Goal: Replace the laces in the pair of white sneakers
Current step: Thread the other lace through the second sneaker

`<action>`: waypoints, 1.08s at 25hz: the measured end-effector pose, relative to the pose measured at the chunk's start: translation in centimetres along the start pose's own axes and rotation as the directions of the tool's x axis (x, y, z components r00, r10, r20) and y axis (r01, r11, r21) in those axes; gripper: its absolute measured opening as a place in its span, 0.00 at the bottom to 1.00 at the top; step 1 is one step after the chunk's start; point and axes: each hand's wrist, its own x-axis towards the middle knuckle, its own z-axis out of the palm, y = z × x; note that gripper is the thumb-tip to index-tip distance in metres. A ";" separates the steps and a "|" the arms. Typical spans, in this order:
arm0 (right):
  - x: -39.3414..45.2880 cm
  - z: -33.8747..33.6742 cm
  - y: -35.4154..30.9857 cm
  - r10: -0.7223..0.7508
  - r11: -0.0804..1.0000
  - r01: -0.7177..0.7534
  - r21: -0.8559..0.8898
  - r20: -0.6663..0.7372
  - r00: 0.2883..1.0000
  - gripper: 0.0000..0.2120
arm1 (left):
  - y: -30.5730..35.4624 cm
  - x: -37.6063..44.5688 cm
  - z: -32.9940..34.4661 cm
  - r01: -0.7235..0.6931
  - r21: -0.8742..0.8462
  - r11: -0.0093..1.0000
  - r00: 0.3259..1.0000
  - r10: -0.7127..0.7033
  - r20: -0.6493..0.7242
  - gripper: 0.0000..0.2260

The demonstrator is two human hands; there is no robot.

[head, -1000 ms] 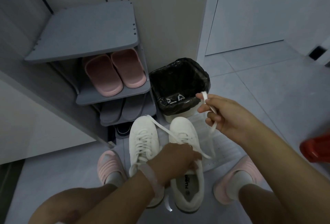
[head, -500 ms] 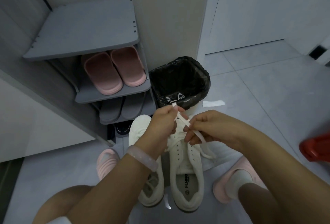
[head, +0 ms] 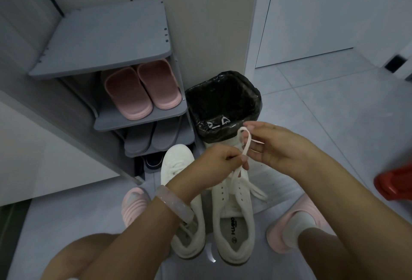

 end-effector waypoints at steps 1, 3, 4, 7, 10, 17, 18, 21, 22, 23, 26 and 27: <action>0.1 0.1 -0.2 0.018 0.994 -0.020 0.110 0.027 0.999 0.04 | -0.2 0.0 -0.2 0.023 0.031 0.999 1.000 -0.023 -0.007 0.14; 0.5 -0.3 -1.4 -0.038 0.964 0.038 0.263 -0.004 0.999 0.06 | -0.7 0.1 -0.8 0.105 0.147 0.984 0.990 -0.090 -0.106 0.16; 0.5 -1.0 -2.5 -0.112 0.945 0.129 0.302 -0.073 0.991 0.07 | -1.2 0.3 -1.3 0.161 0.227 0.961 0.971 -0.113 -0.212 0.15; -0.5 -4.0 -6.4 -0.434 0.726 0.488 0.485 -0.228 0.872 0.17 | -2.2 0.1 -2.6 0.272 0.419 0.867 0.900 -0.075 -0.428 0.15; -1.9 -6.1 -7.4 -0.572 0.561 0.569 0.601 -0.215 0.791 0.31 | -2.8 0.1 -2.5 0.297 0.511 0.807 0.923 -0.107 -0.369 0.17; -1.5 -1.1 0.8 -0.238 0.971 0.235 0.040 0.203 0.950 0.18 | 0.2 0.2 1.4 0.008 -0.220 0.975 1.000 -0.002 0.028 0.08; -1.6 -0.9 1.4 -0.217 0.971 0.234 -0.047 0.237 0.947 0.17 | 0.8 0.1 1.4 0.030 -0.416 0.909 0.999 -0.016 0.039 0.07; -1.6 -1.4 1.4 -0.224 0.928 0.265 -0.263 0.176 0.959 0.15 | 1.1 0.2 1.0 0.059 -0.714 0.697 0.998 -0.062 0.022 0.17; -1.6 -1.5 1.5 -0.227 0.901 0.266 -0.343 0.149 0.962 0.15 | 1.1 0.3 0.7 0.056 -0.738 0.673 0.996 -0.094 -0.010 0.15; -1.6 -1.5 1.5 -0.214 0.880 0.252 -0.403 0.139 0.967 0.14 | 1.0 0.5 0.7 0.048 -0.719 0.693 0.992 -0.119 -0.049 0.12; -1.7 -1.3 1.9 -0.185 0.832 0.215 -0.512 0.111 0.977 0.11 | 0.9 0.5 0.9 0.008 -0.509 0.861 0.983 -0.101 -0.154 0.11; -1.7 -1.1 2.0 -0.193 0.838 0.205 -0.505 0.078 0.978 0.09 | 0.8 0.6 1.0 -0.005 -0.446 0.895 0.981 -0.081 -0.175 0.11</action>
